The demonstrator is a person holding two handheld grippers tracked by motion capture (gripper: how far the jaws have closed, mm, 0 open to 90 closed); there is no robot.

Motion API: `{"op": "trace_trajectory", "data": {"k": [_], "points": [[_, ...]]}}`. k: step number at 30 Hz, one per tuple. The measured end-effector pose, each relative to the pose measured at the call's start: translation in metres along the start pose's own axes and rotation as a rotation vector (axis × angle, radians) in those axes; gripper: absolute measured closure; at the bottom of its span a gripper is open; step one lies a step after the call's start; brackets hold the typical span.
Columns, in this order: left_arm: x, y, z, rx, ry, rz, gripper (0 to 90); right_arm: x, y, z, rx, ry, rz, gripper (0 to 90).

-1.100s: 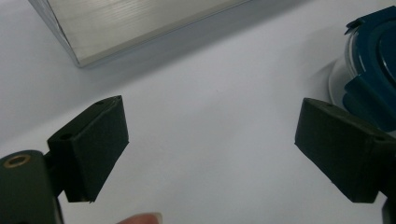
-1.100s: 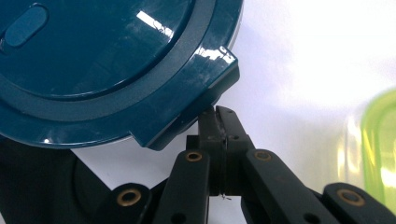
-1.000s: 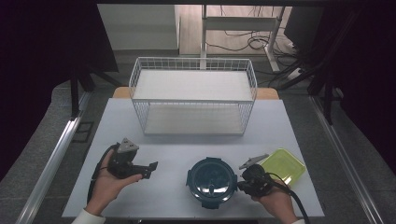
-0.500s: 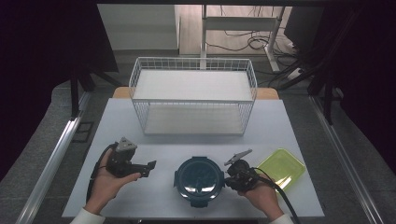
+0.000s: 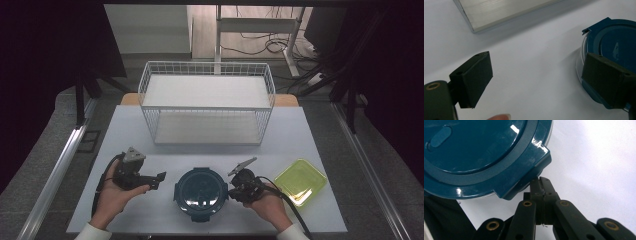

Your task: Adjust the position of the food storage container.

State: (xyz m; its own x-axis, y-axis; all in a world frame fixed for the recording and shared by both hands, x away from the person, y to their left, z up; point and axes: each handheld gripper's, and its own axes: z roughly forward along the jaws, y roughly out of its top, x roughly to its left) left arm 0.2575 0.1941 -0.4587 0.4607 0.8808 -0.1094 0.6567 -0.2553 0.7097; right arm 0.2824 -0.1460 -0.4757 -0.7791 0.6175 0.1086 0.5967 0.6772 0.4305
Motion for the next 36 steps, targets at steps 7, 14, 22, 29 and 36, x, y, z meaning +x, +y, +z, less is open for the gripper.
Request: {"op": "trace_trajectory", "data": {"k": [7,14,22,29,36], "points": [[0.0,-0.002,0.003,-0.018,0.01,-0.009,10.0,-0.009,-0.007,-0.018,-0.097,0.016,0.032,88.4],[0.0,-0.007,0.003,-0.031,-0.011,-0.024,10.4,-0.029,-0.022,-0.035,-0.312,0.018,0.126,77.9],[-0.003,-0.013,-0.002,-0.03,-0.023,-0.036,10.4,-0.03,-0.028,-0.037,-0.391,0.101,0.173,30.2],[-0.01,-0.014,-0.009,-0.041,-0.011,-0.025,10.3,-0.028,-0.031,-0.037,-0.404,0.105,0.167,23.5],[-0.012,-0.013,-0.006,-0.034,-0.02,-0.018,10.3,-0.031,-0.035,-0.035,-0.397,0.093,0.183,22.6]]}}
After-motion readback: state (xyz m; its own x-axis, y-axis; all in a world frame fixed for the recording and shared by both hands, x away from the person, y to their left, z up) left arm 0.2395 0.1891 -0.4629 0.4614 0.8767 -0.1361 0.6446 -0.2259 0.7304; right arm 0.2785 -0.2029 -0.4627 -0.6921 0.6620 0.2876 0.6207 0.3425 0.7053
